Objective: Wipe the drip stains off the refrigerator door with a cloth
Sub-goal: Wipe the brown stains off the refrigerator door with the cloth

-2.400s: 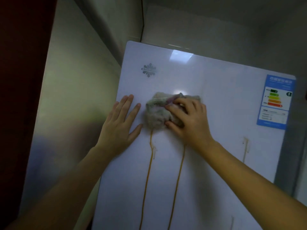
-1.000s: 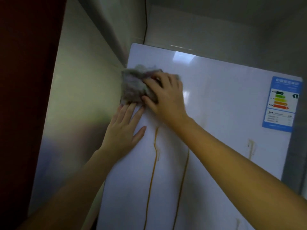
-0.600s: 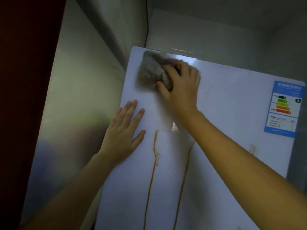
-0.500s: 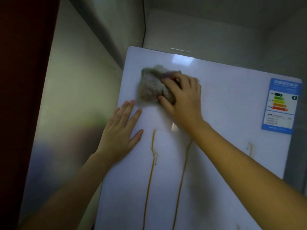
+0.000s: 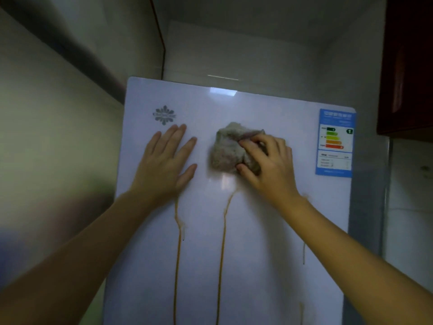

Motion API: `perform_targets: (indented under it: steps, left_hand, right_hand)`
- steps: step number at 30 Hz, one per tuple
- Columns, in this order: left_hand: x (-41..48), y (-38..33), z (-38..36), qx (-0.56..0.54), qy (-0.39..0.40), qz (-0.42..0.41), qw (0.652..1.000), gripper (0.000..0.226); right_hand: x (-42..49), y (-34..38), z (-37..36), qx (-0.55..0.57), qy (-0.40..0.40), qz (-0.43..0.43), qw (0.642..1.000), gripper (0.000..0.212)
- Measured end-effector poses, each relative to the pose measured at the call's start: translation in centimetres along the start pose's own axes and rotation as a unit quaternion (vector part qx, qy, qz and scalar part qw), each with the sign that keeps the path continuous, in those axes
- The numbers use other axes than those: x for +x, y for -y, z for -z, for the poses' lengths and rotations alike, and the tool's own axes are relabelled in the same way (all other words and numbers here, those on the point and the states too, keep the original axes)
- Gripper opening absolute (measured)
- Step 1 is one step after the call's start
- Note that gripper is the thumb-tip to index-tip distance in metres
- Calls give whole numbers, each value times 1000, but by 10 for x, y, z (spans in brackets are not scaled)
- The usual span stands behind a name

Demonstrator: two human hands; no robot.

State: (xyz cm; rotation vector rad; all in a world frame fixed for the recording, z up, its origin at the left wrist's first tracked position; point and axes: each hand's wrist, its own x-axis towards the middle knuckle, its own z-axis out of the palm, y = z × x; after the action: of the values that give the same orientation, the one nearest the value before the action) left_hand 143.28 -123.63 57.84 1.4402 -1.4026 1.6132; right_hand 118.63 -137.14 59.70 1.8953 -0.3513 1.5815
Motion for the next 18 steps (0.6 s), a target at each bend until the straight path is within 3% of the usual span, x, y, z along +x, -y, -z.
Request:
perform_targets:
  steps: [5, 9, 15, 18]
  left_hand:
    - [14, -15, -14, 10, -10, -4, 1000, 62]
    - [12, -15, -18, 9, -29, -3, 1000, 62]
    - [11, -11, -18, 4, -34, -12, 999, 61]
    - [9, -9, -20, 3, -23, -15, 1000, 64]
  right_hand:
    - [16, -23, 6, 29, -60, -118, 991, 50]
    - [49, 5, -9, 64, -104, -212, 970, 49]
    - [33, 25, -17, 41, -38, -33, 998, 51]
    - [10, -21, 0, 18, -57, -46, 997, 50]
